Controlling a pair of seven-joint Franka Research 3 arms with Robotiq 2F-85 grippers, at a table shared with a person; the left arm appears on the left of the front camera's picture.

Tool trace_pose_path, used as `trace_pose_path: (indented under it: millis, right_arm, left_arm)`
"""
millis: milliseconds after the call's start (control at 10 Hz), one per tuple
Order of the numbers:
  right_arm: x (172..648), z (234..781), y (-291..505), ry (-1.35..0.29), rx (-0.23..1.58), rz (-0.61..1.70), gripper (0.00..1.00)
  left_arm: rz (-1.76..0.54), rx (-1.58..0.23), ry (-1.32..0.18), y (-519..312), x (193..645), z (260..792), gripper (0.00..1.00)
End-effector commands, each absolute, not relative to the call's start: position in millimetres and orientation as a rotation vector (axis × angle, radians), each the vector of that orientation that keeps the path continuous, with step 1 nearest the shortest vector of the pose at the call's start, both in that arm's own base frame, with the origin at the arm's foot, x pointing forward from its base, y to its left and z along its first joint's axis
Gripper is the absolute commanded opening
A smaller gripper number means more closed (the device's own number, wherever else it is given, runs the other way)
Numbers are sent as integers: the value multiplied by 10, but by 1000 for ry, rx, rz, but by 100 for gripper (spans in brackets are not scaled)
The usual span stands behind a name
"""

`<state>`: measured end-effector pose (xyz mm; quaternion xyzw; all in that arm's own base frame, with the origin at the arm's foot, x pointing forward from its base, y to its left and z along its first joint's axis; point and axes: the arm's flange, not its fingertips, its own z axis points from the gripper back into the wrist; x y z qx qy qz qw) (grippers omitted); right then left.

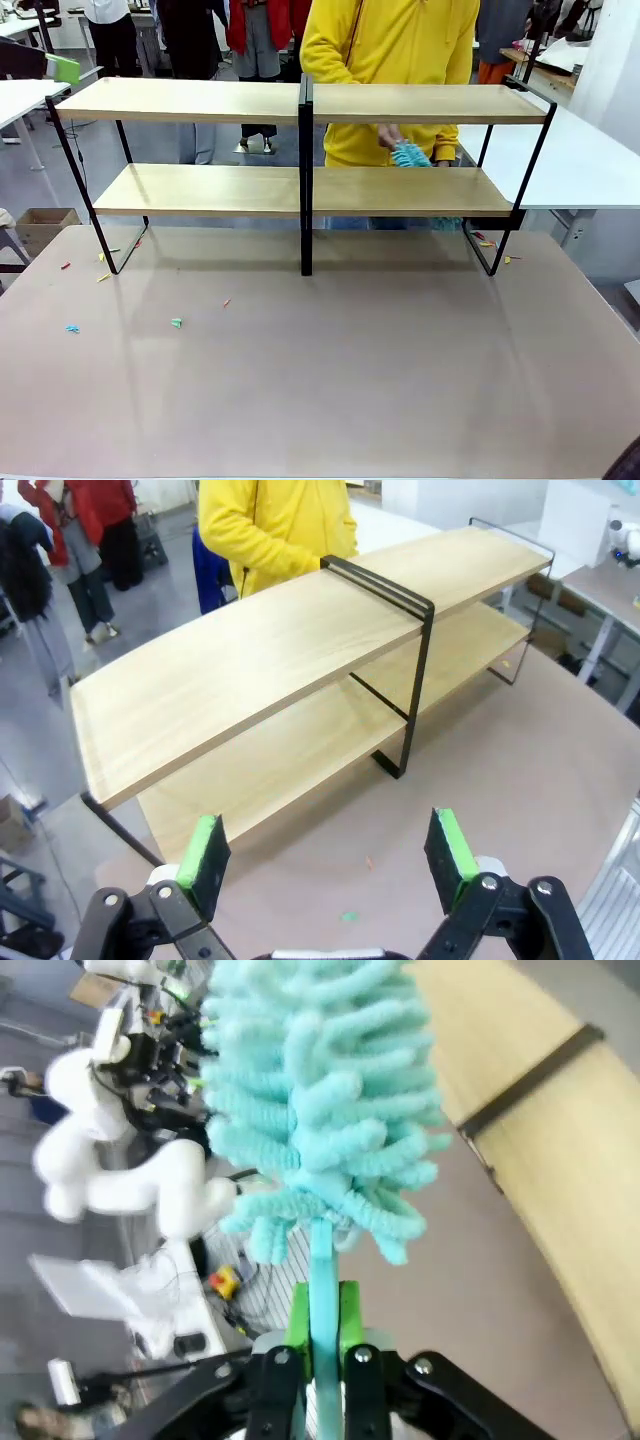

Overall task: Clean the shelves.
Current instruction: Clean another randomly selected level of the Shelf with the Duster.

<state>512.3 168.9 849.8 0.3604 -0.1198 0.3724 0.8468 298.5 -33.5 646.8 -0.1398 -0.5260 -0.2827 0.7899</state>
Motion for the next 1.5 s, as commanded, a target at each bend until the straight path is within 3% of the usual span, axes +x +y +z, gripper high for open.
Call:
trace_pose_path:
  millis: [0,200,300,400,900,1100,1400]
  right_arm:
    - [3827,7556,980,-346,760,573,12]
    - [3625,7145,850,-265,754,472,12]
    - [3992,6991,1152,-126,750,519,12]
    - [4753,8964,763,-313,709,531,12]
    - [4743,8919,794,-277,699,518,12]
    - [4292,8847,380,51,696,539,12]
    - [3038,8462,-521,106,841,303,12]
  left_arm:
    - [-616,-297,-1132,-328,2981,6446,100]
    - [-616,-297,-1132,-328,2981,6446,100]
    - [-616,-297,-1132,-328,2981,6446,100]
    - [-616,-297,-1132,-328,2981,6446,100]
    - [-616,-297,-1132,-328,2981,6446,100]
    - [-616,-297,-1132,-328,2981,6446,100]
    - [-616,-297,-1132,-328,2981,6446,100]
